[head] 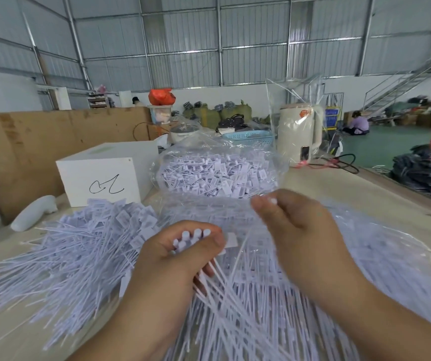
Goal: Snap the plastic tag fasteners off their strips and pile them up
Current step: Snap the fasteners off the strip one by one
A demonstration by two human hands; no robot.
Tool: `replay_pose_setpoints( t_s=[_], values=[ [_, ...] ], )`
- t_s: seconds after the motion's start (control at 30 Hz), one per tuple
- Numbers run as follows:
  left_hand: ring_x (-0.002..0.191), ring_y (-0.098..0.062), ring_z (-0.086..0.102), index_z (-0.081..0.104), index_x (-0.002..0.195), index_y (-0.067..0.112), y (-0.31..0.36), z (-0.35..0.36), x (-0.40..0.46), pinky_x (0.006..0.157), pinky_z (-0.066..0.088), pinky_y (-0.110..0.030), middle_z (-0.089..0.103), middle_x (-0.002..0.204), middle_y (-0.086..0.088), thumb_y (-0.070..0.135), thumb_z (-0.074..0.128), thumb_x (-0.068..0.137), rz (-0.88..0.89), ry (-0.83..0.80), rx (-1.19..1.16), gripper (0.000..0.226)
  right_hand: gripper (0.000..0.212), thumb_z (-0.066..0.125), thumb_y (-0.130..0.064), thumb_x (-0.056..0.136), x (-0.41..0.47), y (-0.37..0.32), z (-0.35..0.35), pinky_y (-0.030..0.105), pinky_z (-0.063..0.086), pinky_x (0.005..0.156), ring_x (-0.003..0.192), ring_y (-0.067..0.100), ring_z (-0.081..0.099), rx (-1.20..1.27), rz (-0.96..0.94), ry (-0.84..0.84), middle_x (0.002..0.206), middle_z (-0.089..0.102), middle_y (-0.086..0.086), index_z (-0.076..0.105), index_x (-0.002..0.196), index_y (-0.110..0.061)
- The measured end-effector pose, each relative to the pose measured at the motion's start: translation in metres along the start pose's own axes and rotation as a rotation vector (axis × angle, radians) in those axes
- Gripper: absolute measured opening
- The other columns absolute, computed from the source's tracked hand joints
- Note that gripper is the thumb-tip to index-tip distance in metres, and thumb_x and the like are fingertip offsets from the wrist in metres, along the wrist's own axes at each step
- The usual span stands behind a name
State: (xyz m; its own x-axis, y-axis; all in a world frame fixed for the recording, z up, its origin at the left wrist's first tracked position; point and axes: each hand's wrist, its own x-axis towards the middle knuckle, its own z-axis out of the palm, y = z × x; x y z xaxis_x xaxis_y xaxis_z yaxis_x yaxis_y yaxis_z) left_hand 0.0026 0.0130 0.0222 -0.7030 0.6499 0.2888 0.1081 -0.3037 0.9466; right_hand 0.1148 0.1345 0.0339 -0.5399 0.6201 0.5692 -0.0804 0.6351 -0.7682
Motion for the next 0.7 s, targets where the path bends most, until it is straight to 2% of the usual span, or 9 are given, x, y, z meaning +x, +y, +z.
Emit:
replay_pose_setpoints(
  t_s=[0.07,0.17,0.23,0.37,0.43,0.47,0.53,0.63,0.7],
  values=[
    [0.058,-0.014,0.06,0.076,0.072,0.017,0.002,-0.003,0.0,0.05,0.047,-0.019,0.066,0.064,-0.002,0.025,0.09,0.041,0.006,-0.044,-0.016,0.034,0.048,0.057,-0.053,0.089,0.002,0.002,-0.011,0.015,0.024,0.042,0.042,0.006,0.027,0.17,0.05,-0.084,0.049,0.032,-0.01,0.053,0.075,-0.008],
    [0.065,-0.013,0.065,0.075,0.076,0.016,0.007,-0.007,0.0,0.058,0.049,-0.017,0.069,0.07,-0.001,0.034,0.083,0.054,0.023,-0.252,0.013,0.029,0.018,0.057,-0.051,0.084,-0.007,0.003,-0.006,0.029,0.024,0.045,0.049,0.018,0.029,0.284,0.092,-0.443,0.054,0.041,-0.011,0.061,0.097,-0.038],
    [0.07,-0.012,0.067,0.075,0.078,0.016,0.008,-0.01,0.001,0.062,0.05,-0.016,0.071,0.074,-0.003,0.034,0.079,0.059,0.025,-0.343,0.024,0.026,0.021,0.055,-0.05,0.086,-0.009,0.008,-0.002,0.032,0.027,0.046,0.053,0.02,0.031,0.301,0.081,-0.532,0.057,0.048,-0.013,0.055,0.107,-0.047],
    [0.073,-0.01,0.068,0.077,0.09,0.024,0.009,-0.018,0.004,0.062,0.051,-0.016,0.073,0.08,-0.004,0.029,0.078,0.059,-0.002,-0.419,0.041,0.031,0.029,0.059,-0.047,0.087,-0.007,0.011,-0.001,0.033,0.031,0.049,0.054,0.02,0.036,0.332,0.077,-0.548,0.061,0.047,-0.007,0.051,0.115,-0.048],
    [0.071,-0.018,0.069,0.076,0.098,0.024,0.01,-0.02,0.004,0.061,0.054,-0.02,0.072,0.088,-0.014,0.022,0.078,0.064,-0.052,-0.529,0.034,0.035,0.038,0.064,-0.046,0.083,-0.008,0.013,0.0,0.032,0.04,0.051,0.055,0.018,0.049,0.397,0.103,-0.588,0.067,0.057,0.0,0.051,0.119,-0.045],
    [0.067,-0.019,0.068,0.075,0.1,0.021,0.011,-0.02,0.003,0.059,0.054,-0.021,0.071,0.087,-0.014,0.017,0.077,0.067,-0.082,-0.604,0.015,0.033,0.046,0.067,-0.045,0.08,-0.008,0.012,0.001,0.03,0.045,0.052,0.06,0.019,0.057,0.431,0.122,-0.606,0.071,0.063,0.004,0.051,0.122,-0.042],
    [0.064,-0.017,0.066,0.074,0.1,0.017,0.013,-0.02,0.003,0.056,0.054,-0.022,0.071,0.087,-0.013,0.013,0.074,0.071,-0.114,-0.687,-0.008,0.03,0.056,0.071,-0.042,0.075,-0.009,0.01,0.003,0.02,0.045,0.05,0.064,0.023,0.064,0.472,0.146,-0.611,0.075,0.068,0.013,0.051,0.126,-0.036],
    [0.063,-0.018,0.064,0.076,0.094,0.019,0.013,-0.021,0.004,0.055,0.053,-0.022,0.071,0.086,-0.009,0.015,0.074,0.066,-0.116,-0.658,-0.038,0.028,0.055,0.075,-0.039,0.071,-0.011,0.005,0.006,0.017,0.04,0.045,0.064,0.033,0.06,0.504,0.17,-0.543,0.077,0.065,0.029,0.054,0.122,-0.036],
    [0.054,-0.013,0.062,0.076,0.086,0.021,0.013,-0.021,0.004,0.049,0.05,-0.02,0.069,0.074,-0.004,0.015,0.074,0.065,-0.081,-0.646,-0.052,0.022,0.055,0.076,-0.044,0.068,-0.011,0.005,0.009,0.022,0.04,0.045,0.062,0.034,0.056,0.482,0.167,-0.492,0.076,0.064,0.03,0.055,0.118,-0.038]
  ],
)
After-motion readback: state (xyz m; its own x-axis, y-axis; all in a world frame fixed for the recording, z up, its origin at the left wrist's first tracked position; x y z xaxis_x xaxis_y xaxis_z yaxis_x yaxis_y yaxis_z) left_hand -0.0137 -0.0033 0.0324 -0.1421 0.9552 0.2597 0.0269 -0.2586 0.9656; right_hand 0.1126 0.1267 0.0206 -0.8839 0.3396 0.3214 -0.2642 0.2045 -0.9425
